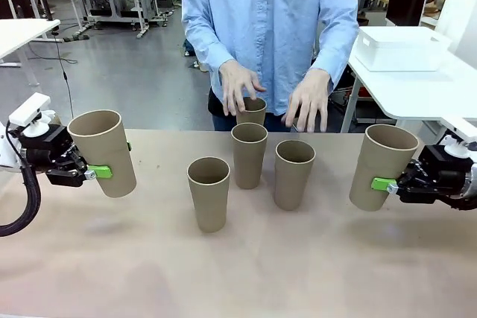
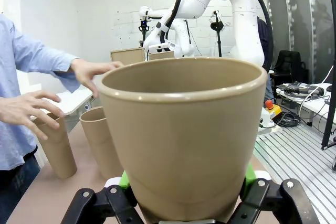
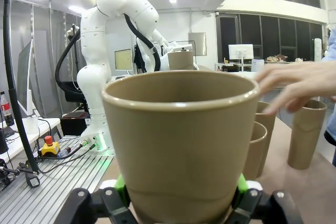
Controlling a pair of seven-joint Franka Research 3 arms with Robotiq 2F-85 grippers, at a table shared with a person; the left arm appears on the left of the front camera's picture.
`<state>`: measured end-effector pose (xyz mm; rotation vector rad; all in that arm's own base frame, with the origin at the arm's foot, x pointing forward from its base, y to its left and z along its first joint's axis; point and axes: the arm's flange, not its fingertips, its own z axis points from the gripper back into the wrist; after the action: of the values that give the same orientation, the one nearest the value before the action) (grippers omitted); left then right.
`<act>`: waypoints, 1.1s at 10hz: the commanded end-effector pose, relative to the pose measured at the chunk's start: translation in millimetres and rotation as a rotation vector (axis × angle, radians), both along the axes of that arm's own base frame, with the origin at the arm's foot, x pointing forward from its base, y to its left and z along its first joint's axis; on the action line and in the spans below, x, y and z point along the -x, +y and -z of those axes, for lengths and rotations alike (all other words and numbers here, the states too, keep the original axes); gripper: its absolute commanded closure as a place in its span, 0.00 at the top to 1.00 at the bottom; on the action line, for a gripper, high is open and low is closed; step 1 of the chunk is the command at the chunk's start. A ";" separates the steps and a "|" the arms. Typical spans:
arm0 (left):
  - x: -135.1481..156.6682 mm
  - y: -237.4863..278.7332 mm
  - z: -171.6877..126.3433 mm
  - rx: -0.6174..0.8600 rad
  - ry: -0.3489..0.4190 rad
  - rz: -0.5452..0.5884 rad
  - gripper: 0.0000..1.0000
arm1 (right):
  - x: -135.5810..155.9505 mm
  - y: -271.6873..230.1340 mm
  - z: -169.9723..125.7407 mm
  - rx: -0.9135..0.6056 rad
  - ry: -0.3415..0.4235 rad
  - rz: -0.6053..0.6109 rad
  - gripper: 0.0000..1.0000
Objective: Stack the cups and store them in the basket.
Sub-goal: Place the stack of Reusable plastic cups into the Pantry Basket.
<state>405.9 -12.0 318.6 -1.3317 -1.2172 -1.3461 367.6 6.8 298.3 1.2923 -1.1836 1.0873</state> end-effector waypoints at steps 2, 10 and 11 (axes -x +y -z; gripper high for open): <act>-0.2 1.8 -1.7 0.002 -0.006 0.011 0.84 | -0.2 -0.1 -3.2 -0.001 -0.003 -0.001 0.84; -0.2 1.8 -1.7 0.002 -0.006 0.011 0.84 | -0.2 -0.1 -3.2 -0.001 -0.003 -0.001 0.84; -0.2 1.8 -1.7 0.002 -0.006 0.011 0.84 | -0.2 -0.1 -3.2 -0.001 -0.003 -0.001 0.84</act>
<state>405.9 -12.0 318.6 -1.3316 -1.2172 -1.3461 367.6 6.8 298.3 1.2923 -1.1836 1.0873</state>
